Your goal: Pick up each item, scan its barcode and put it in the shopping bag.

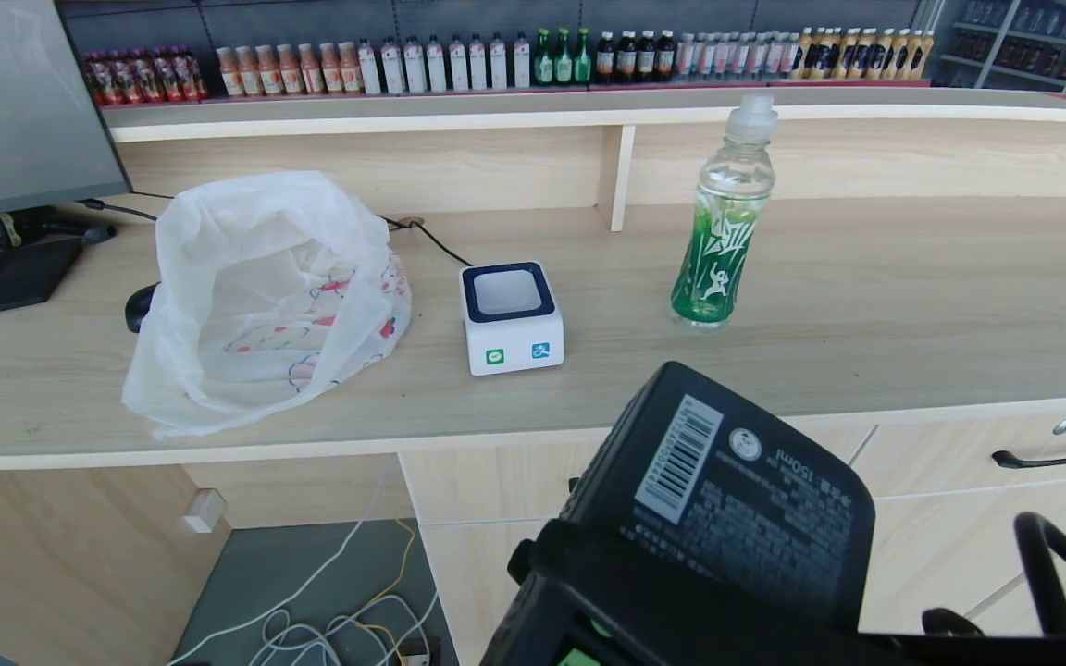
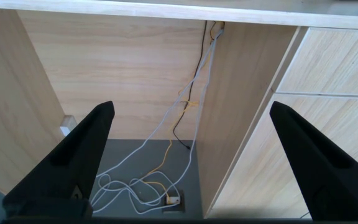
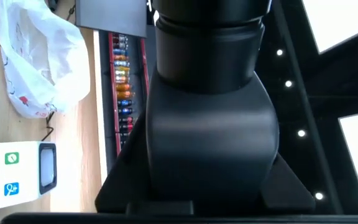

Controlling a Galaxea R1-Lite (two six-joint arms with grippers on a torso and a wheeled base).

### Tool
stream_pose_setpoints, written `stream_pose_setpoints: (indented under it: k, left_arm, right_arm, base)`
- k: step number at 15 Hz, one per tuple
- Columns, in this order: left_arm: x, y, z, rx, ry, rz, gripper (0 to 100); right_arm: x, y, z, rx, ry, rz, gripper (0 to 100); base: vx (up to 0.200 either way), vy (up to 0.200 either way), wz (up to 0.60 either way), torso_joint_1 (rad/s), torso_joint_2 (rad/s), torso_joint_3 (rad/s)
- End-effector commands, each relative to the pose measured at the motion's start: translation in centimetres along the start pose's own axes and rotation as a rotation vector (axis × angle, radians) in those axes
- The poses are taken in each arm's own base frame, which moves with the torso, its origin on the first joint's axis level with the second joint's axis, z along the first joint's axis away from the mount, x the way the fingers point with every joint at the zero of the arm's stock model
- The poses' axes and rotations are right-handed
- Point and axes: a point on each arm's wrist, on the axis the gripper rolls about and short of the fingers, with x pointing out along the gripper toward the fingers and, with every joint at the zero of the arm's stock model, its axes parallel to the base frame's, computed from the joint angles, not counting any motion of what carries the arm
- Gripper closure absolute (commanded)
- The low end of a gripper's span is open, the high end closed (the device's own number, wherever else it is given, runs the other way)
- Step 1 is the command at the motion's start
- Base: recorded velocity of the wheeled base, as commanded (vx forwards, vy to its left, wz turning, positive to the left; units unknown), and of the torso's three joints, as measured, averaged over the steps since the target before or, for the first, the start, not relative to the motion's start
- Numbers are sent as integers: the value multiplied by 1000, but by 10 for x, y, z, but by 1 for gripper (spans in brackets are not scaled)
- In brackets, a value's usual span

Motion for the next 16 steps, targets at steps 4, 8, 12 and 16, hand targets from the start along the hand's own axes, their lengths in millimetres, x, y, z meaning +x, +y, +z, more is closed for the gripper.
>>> stream_pose_setpoints:
  k: [4,8,12,16]
  left_arm:
    - [0,0,0,0,-1,0,0]
    - [0,0,0,0,-1,0,0]
    - [0,0,0,0,-2,0,0]
    - [0,0,0,0,-1,0,0]
  right_arm:
    - [1,-1,3,-22,-12,-6,100]
    - [0,-1,5,-22,-18,-7,100]
    - [0,-1,4,-22,-17,-6,100]
    - [0,-1,5,-20,-20,-4,100]
  base:
    - [0,0,0,0,0,0]
    - [0,0,0,0,0,0]
    - [0,0,0,0,0,0]
    - [0,0,0,0,0,0]
